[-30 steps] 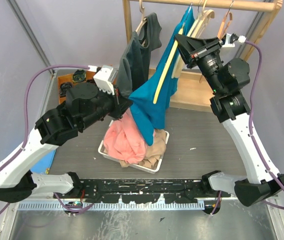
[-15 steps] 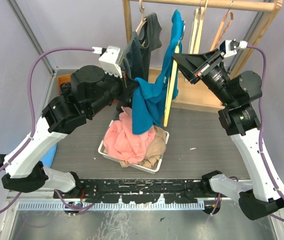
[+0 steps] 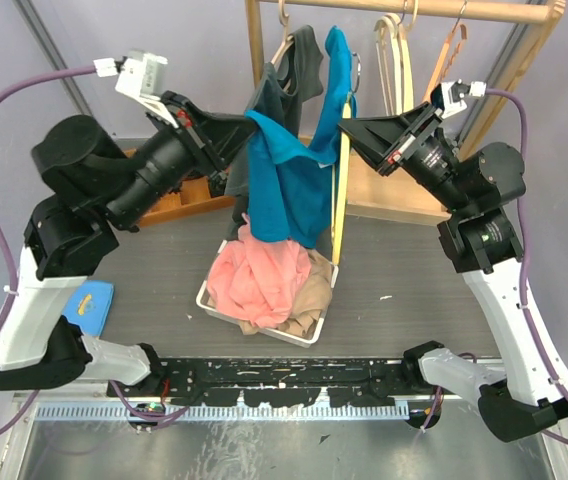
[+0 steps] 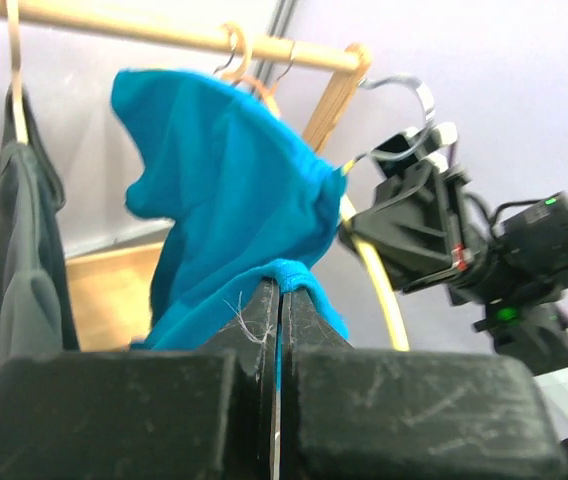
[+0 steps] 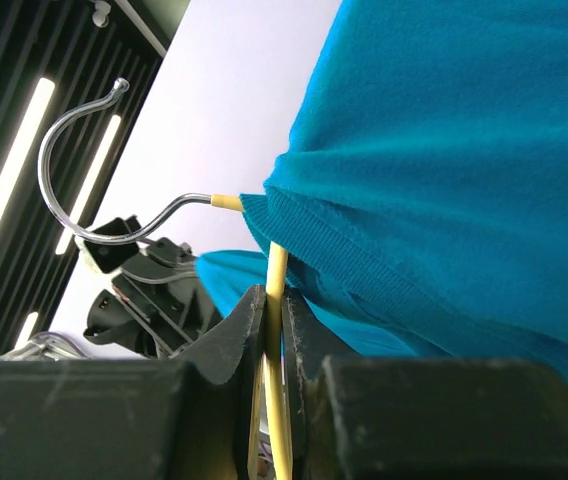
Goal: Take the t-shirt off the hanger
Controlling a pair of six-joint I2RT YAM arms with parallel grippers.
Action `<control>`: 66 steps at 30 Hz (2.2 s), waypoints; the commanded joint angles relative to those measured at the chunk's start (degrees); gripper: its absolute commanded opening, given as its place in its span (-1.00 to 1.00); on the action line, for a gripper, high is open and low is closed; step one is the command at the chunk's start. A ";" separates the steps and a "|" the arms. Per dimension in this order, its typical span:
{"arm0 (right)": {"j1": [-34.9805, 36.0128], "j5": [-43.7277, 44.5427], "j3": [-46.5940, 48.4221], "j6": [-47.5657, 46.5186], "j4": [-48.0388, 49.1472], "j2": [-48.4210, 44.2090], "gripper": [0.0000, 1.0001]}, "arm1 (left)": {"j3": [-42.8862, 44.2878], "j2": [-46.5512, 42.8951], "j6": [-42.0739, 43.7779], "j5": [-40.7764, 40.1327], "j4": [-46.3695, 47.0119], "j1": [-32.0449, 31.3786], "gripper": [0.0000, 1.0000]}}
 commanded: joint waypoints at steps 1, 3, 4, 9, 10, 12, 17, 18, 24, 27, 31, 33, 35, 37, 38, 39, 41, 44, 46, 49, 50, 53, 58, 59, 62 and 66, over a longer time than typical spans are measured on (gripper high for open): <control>-0.26 -1.24 3.33 -0.83 5.50 -0.37 -0.99 | 5.57 0.54 -0.83 4.07 7.60 0.12 -1.00; -0.24 -1.11 3.73 -0.74 5.77 -0.06 -0.99 | 6.96 1.33 -1.07 5.46 9.92 0.05 -1.00; -0.20 -1.11 4.13 -0.70 5.87 0.14 -0.99 | 7.86 1.87 -1.26 5.80 10.79 0.11 -1.00; -0.24 -1.75 5.79 -0.72 6.15 1.04 -0.99 | 14.38 4.96 -2.09 7.49 10.88 0.09 -1.00; -0.20 -2.03 6.01 -0.69 6.17 1.17 -0.99 | 14.94 5.14 -2.25 7.56 10.73 0.08 -1.00; -0.25 -2.97 5.88 -0.79 6.15 1.11 -0.99 | 14.30 4.51 -2.55 7.06 10.21 0.04 -1.00; -0.19 -6.23 4.98 -0.80 5.74 0.72 -0.99 | 3.47 -0.51 -3.78 3.24 10.22 0.11 -1.00; -0.19 -6.81 4.71 -0.86 5.65 0.56 -0.99 | 1.55 -1.31 -3.61 2.45 10.11 0.10 -1.00; -0.21 -10.56 3.53 -1.14 5.08 -0.12 -0.99 | -0.31 0.40 -2.89 -0.13 5.99 0.12 -1.00; -0.19 -11.71 3.12 -1.42 4.48 -0.61 -0.99 | 1.39 2.75 -2.83 0.00 4.88 0.05 -1.00; -0.21 -13.39 3.02 -2.11 2.69 -1.32 -0.99 | 3.26 5.08 -3.37 1.01 2.69 0.07 -0.97; -0.19 -14.02 2.96 -2.58 1.36 -1.67 -0.99 | 2.42 5.32 -3.87 1.40 2.28 0.11 -0.90; -0.19 -14.48 2.60 -2.83 0.52 -2.06 -0.99 | 0.37 5.04 -4.15 1.97 2.40 0.10 -0.85; -0.22 -14.63 2.17 -2.84 0.01 -2.53 -0.99 | -1.73 4.77 -4.19 2.85 3.08 0.08 -0.81; -0.22 -14.64 1.93 -2.86 -0.22 -2.77 -0.99 | -2.85 4.37 -4.20 3.62 3.67 0.04 -0.77; -0.20 -14.66 1.77 -2.84 -0.44 -2.95 -0.99 | -4.04 4.09 -4.21 4.29 4.34 0.09 -0.75; -0.24 -14.93 1.16 -2.79 -1.01 -3.46 -0.99 | -6.41 3.28 -4.36 5.62 5.63 0.12 -0.70; -0.22 -15.27 0.13 -2.76 -1.62 -4.52 -0.99 | -9.57 2.12 -5.10 8.05 6.49 0.07 -0.69; -0.24 -15.47 -0.62 -2.95 -2.46 -5.05 -0.99 | -12.08 0.96 -5.49 9.61 7.33 0.11 -0.69; -0.22 -15.69 -1.44 -3.22 -3.99 -5.76 -0.99 | -17.00 -1.45 -6.11 11.38 9.94 0.05 -0.64; -0.20 -15.62 -1.62 -3.36 -4.44 -5.90 -0.99 | -18.44 -2.18 -6.17 11.84 10.71 0.11 -0.60; -0.22 -15.56 -2.01 -3.59 -5.20 -6.23 -0.99 | -21.21 -3.04 -5.97 13.02 12.03 0.11 -0.47; -0.20 -15.52 -2.57 -3.63 -5.32 -6.33 -0.99 | -21.79 -3.04 -5.37 15.16 12.51 0.10 -0.25; -0.20 -15.60 -2.60 -3.60 -5.30 -6.29 -0.99 | -21.83 -3.06 -5.18 15.41 12.67 0.04 -0.20; -0.19 -15.69 -2.73 -3.65 -5.44 -6.28 -0.99 | -21.42 -2.93 -4.92 15.89 13.11 0.09 -0.03; -0.20 -15.63 -2.88 -3.67 -5.42 -6.45 -0.99 | -20.16 -1.53 -4.48 16.67 13.22 0.10 0.12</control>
